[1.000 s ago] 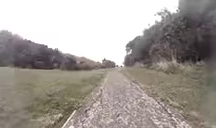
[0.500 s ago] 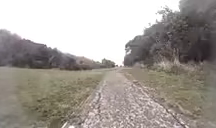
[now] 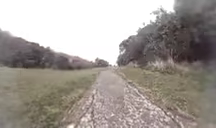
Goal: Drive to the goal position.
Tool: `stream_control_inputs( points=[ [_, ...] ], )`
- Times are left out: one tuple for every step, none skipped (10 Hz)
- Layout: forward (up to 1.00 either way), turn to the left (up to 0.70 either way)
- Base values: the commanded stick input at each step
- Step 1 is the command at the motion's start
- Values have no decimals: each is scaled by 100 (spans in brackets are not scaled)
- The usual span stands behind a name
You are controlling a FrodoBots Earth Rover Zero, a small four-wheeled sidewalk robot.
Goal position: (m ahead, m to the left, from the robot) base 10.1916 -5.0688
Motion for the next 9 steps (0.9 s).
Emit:
stream_control_inputs(
  points=[
    [60, -15],
    [60, -15],
    [60, -15],
    [60, -15],
    [60, -15],
    [60, 0],
    [60, 0],
    [60, 0],
    [60, 0]
  ],
)
